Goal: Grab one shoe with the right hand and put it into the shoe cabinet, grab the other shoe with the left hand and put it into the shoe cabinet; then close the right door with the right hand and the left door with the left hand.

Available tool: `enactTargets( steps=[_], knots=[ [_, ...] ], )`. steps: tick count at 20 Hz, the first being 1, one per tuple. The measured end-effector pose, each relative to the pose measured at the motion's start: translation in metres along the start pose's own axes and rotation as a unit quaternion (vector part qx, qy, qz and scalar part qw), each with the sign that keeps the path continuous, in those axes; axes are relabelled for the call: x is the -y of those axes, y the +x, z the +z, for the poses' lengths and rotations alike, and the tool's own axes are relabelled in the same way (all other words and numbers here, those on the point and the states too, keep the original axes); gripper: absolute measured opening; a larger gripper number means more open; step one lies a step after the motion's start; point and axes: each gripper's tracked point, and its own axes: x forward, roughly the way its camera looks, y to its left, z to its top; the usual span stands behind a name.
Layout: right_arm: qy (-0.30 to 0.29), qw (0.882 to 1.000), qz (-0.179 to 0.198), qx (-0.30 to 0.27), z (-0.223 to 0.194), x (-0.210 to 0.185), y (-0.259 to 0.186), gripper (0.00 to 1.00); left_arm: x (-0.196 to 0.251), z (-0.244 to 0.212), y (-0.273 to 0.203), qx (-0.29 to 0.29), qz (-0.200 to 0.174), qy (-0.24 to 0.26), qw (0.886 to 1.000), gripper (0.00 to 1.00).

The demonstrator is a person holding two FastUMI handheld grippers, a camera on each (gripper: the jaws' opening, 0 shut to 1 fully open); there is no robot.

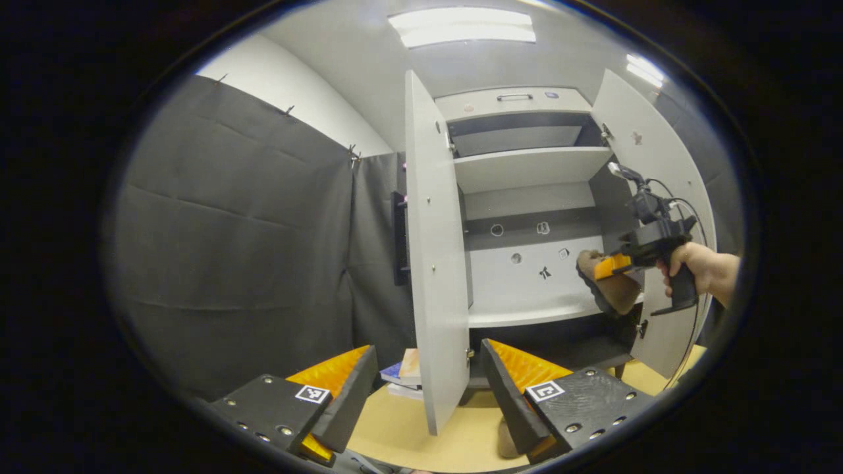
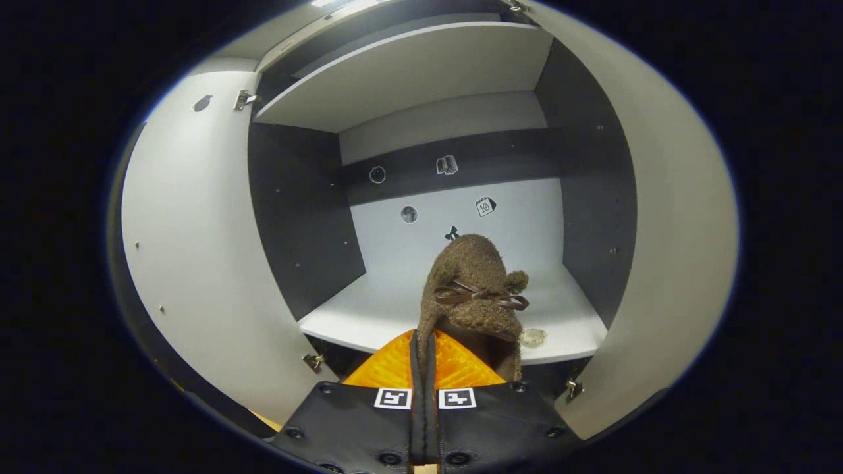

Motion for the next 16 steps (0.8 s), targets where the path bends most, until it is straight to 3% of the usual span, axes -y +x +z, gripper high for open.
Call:
enactTargets(
  steps=[3, 4, 13, 15, 16],
  knots=[
    [0.001, 1.000, -0.019, -0.001, 0.016, 0.011, 0.034, 0.00, 0.000, -0.004, 0.000, -0.006, 0.001, -0.002, 1.000, 0.92],
    [0.004, 1.000, -0.024, -0.003, 0.020, 0.015, 0.044, 0.01, 0.000, -0.005, 0.000, -0.008, 0.001, -0.002, 1.000, 0.99],
    [0.019, 0.997, -0.065, -0.044, 0.015, 0.036, 0.113, 0.01, 0.005, -0.022, -0.002, -0.031, -0.004, -0.006, 1.000, 0.99],
    [0.020, 0.996, -0.071, -0.042, 0.016, 0.037, 0.114, 0.10, 0.007, -0.024, -0.002, -0.035, -0.007, -0.006, 0.999, 0.99],
    [0.015, 0.997, -0.073, -0.034, 0.018, 0.038, 0.113, 0.12, 0.009, -0.025, -0.002, -0.036, -0.010, -0.005, 0.999, 0.92]
  ],
)
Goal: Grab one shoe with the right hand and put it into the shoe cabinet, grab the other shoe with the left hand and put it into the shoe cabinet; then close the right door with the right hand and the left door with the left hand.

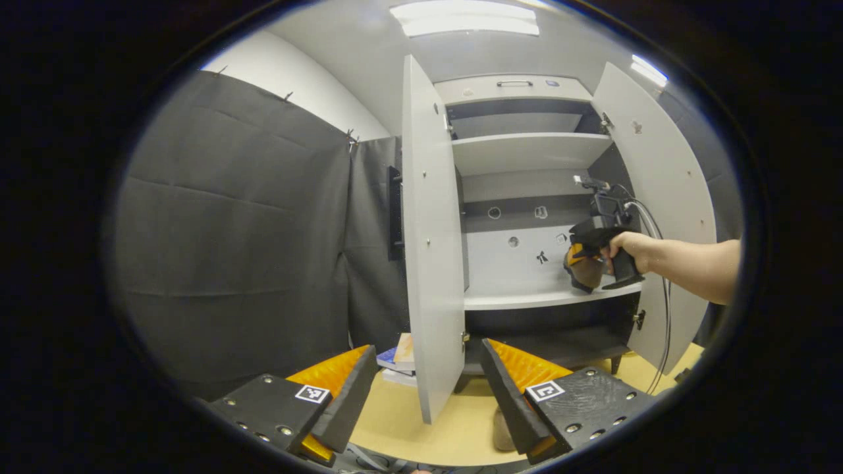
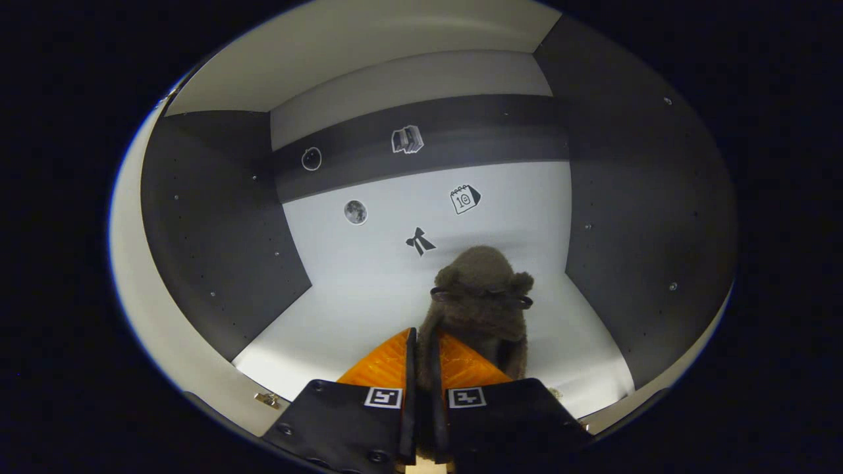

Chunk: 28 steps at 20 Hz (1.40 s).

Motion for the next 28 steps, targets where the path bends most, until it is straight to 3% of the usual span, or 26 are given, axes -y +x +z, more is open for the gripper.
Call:
enactTargets(
  steps=[1, 2, 4, 5, 15, 17, 18, 22, 28],
  knots=[
    [-0.003, 1.000, 0.003, 0.009, 0.004, -0.002, -0.003, 0.30, 0.002, -0.002, 0.001, -0.002, -0.004, 0.000, 1.000, 0.92],
    [-0.006, 1.000, 0.007, 0.023, 0.009, -0.004, -0.010, 0.49, 0.004, -0.004, 0.002, -0.004, -0.009, 0.000, 1.000, 0.99],
    [-0.019, 0.998, 0.007, 0.057, 0.020, -0.004, -0.031, 0.87, 0.011, -0.010, 0.005, -0.011, -0.021, -0.001, 1.000, 0.99],
    [-0.025, 0.997, 0.008, 0.073, 0.024, -0.007, -0.043, 1.00, 0.016, -0.014, 0.007, -0.015, -0.029, -0.003, 0.999, 0.99],
    [-0.085, 0.980, 0.021, 0.176, 0.011, -0.007, -0.176, 0.98, 0.066, -0.065, 0.033, -0.069, -0.117, -0.011, 0.991, 1.00],
    [-0.098, 0.977, 0.019, 0.188, 0.002, -0.004, -0.198, 0.92, 0.074, -0.082, 0.039, -0.088, -0.132, -0.012, 0.987, 0.99],
    [-0.104, 0.976, 0.019, 0.192, -0.003, -0.003, -0.208, 0.98, 0.077, -0.089, 0.041, -0.097, -0.137, -0.013, 0.986, 0.92],
    [-0.127, 0.969, 0.011, 0.210, -0.027, 0.004, -0.244, 1.00, 0.092, -0.125, 0.054, -0.136, -0.161, -0.006, 0.978, 0.93],
    [-0.131, 0.969, 0.007, 0.210, -0.061, 0.015, -0.279, 0.98, 0.118, -0.190, 0.068, -0.208, -0.196, -0.001, 0.958, 0.92]
  ],
)
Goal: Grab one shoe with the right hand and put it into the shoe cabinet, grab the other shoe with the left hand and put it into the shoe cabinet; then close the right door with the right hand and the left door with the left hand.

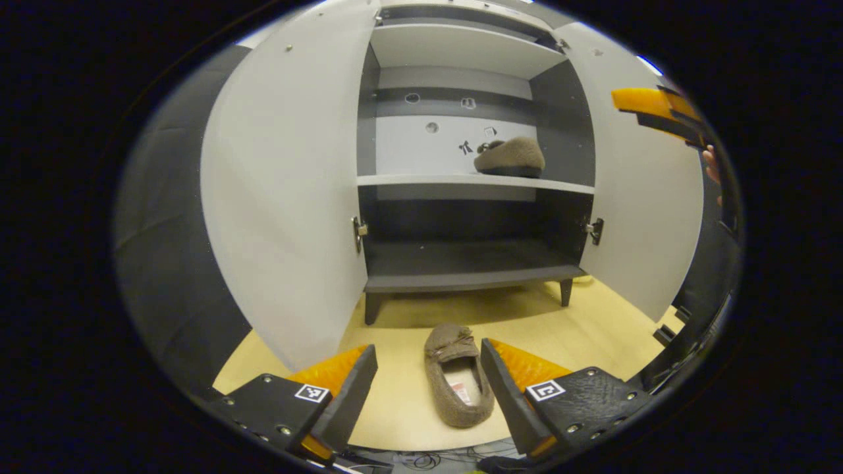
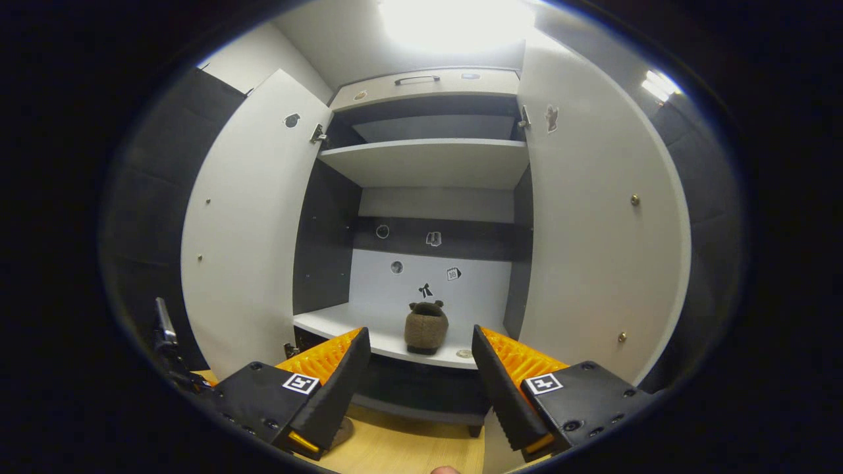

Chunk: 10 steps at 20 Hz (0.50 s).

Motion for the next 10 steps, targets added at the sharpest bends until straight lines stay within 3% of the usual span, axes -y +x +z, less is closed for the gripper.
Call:
enactTargets(
  steps=[10],
  knots=[
    [-0.007, 0.999, -0.030, -0.029, -0.022, 0.020, -0.043, 0.98, 0.000, -0.096, 0.063, -0.132, -0.002, -0.007, 0.991, 0.93]
  ],
)
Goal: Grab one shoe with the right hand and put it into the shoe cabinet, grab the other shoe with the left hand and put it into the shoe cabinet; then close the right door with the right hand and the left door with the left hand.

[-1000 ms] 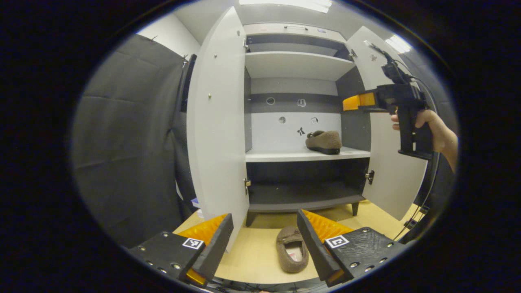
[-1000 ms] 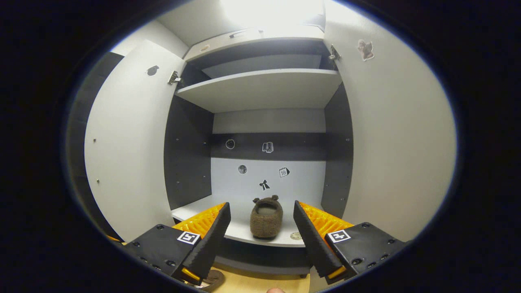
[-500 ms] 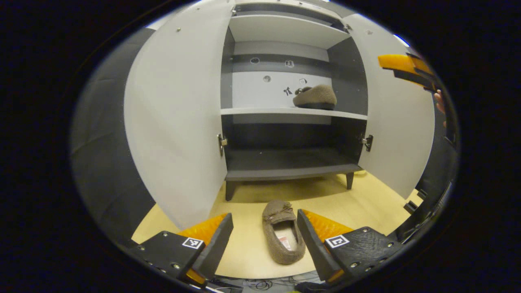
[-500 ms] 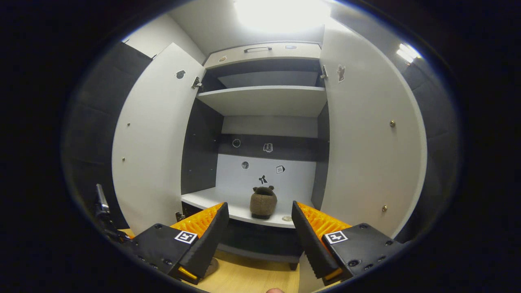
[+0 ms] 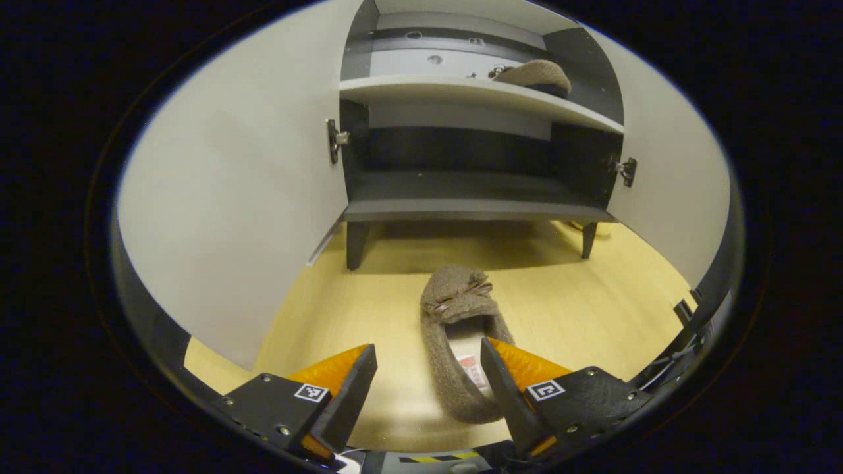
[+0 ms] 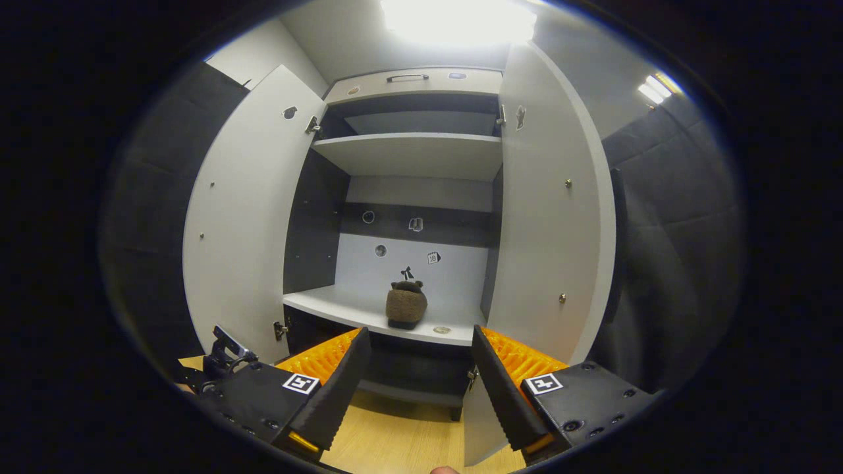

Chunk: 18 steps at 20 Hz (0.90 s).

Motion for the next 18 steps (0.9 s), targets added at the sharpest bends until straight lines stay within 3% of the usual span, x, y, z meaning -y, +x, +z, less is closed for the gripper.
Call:
enactTargets(
  steps=[1, 2, 3, 4, 5, 7, 10, 11, 12, 15, 18],
  knots=[
    [0.003, 1.000, -0.002, -0.004, -0.002, 0.002, -0.003, 0.98, -0.001, -0.009, 0.009, -0.015, 0.002, -0.001, 1.000, 1.00],
    [0.006, 1.000, -0.002, -0.007, -0.004, 0.002, -0.005, 0.98, -0.003, -0.016, 0.016, -0.029, 0.005, -0.004, 1.000, 0.99],
    [0.008, 1.000, -0.002, -0.012, -0.008, 0.002, -0.005, 0.98, -0.004, -0.020, 0.023, -0.038, 0.004, -0.008, 0.999, 0.92],
    [0.007, 1.000, -0.001, -0.018, -0.011, 0.001, -0.006, 0.98, -0.005, -0.020, 0.029, -0.041, 0.003, -0.015, 0.999, 0.97],
    [0.004, 1.000, -0.001, -0.022, -0.015, 0.001, -0.006, 0.98, -0.003, -0.022, 0.034, -0.047, 0.001, -0.019, 0.999, 0.83],
    [-0.002, 0.999, 0.000, -0.033, -0.021, 0.001, -0.006, 0.98, 0.004, -0.024, 0.038, -0.056, -0.018, -0.023, 0.998, 0.82],
    [0.000, 0.999, 0.001, -0.039, -0.024, 0.000, -0.005, 0.98, 0.016, -0.028, 0.039, -0.072, -0.034, -0.027, 0.996, 0.34],
    [0.004, 0.999, 0.003, -0.039, -0.024, -0.001, -0.004, 0.98, 0.014, -0.027, 0.043, -0.071, -0.028, -0.022, 0.997, 0.39],
    [0.008, 0.999, 0.004, -0.038, -0.024, -0.001, -0.004, 0.98, 0.013, -0.027, 0.044, -0.075, -0.026, -0.015, 0.997, 0.13],
    [0.011, 0.999, 0.009, -0.037, -0.023, -0.004, -0.003, 0.98, 0.009, -0.022, 0.045, -0.069, -0.020, -0.005, 0.997, 0.06],
    [0.007, 0.999, 0.017, -0.038, -0.024, -0.008, -0.004, 0.98, 0.010, -0.017, 0.044, -0.058, -0.019, -0.029, 0.998, 0.02]
  ],
)
